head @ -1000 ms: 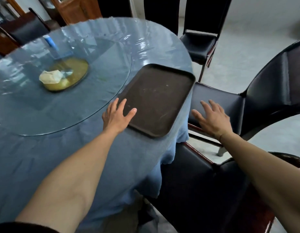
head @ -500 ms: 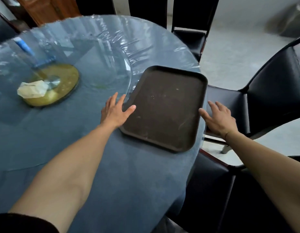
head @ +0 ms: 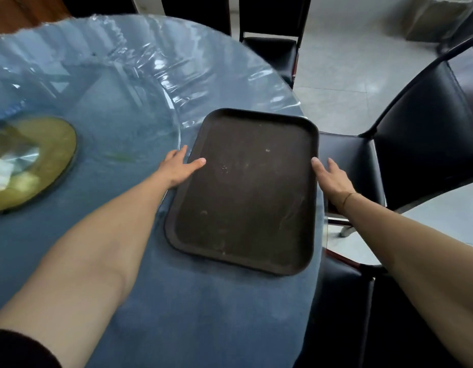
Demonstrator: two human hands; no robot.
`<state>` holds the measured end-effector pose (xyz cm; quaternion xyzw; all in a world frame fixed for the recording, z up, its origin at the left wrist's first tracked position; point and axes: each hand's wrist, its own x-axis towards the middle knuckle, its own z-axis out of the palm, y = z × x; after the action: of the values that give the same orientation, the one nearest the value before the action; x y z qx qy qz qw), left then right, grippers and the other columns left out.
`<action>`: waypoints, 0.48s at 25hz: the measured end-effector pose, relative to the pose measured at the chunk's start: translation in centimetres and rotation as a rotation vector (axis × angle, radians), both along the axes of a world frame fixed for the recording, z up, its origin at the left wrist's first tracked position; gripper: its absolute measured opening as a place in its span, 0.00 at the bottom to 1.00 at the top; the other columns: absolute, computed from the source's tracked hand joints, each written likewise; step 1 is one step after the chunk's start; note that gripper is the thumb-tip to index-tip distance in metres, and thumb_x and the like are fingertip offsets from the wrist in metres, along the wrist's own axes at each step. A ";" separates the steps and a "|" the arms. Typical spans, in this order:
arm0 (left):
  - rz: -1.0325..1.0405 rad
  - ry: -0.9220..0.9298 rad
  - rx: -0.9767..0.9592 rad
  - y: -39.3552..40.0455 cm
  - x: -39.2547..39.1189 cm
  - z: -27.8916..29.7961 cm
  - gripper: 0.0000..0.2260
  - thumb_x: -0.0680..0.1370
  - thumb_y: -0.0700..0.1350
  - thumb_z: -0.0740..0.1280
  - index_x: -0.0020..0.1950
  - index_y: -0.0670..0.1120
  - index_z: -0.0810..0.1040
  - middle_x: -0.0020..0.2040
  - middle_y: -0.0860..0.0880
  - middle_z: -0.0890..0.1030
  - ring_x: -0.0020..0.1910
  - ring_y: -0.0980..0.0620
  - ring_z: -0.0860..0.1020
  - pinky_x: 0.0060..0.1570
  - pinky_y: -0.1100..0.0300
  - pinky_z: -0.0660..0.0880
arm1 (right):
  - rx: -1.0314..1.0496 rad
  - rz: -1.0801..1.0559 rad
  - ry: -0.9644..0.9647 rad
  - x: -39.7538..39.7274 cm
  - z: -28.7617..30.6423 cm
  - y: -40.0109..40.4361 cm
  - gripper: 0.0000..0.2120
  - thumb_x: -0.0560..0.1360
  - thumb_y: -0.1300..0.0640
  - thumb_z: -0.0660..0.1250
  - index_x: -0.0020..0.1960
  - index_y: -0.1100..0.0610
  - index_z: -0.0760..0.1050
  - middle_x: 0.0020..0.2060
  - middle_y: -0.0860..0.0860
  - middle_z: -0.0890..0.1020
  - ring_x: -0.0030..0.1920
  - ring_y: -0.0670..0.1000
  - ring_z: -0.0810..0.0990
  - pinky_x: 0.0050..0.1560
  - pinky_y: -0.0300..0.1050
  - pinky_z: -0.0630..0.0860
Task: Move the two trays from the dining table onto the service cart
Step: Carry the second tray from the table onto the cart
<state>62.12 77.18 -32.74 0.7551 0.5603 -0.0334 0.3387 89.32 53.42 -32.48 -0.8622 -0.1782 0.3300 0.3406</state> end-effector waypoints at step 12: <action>0.087 0.068 -0.090 1.4 4.7 -2.4 0.41 0.75 0.70 0.58 0.81 0.53 0.48 0.80 0.40 0.47 0.78 0.39 0.50 0.75 0.43 0.50 | -0.154 -0.150 0.086 0.7 -2.6 3.0 0.36 0.79 0.33 0.49 0.80 0.52 0.55 0.77 0.58 0.60 0.75 0.64 0.61 0.73 0.64 0.61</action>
<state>66.79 78.56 -35.16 0.7124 0.6017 -0.0695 0.3544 90.00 56.42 -35.13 -0.8817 -0.0726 0.3532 0.3043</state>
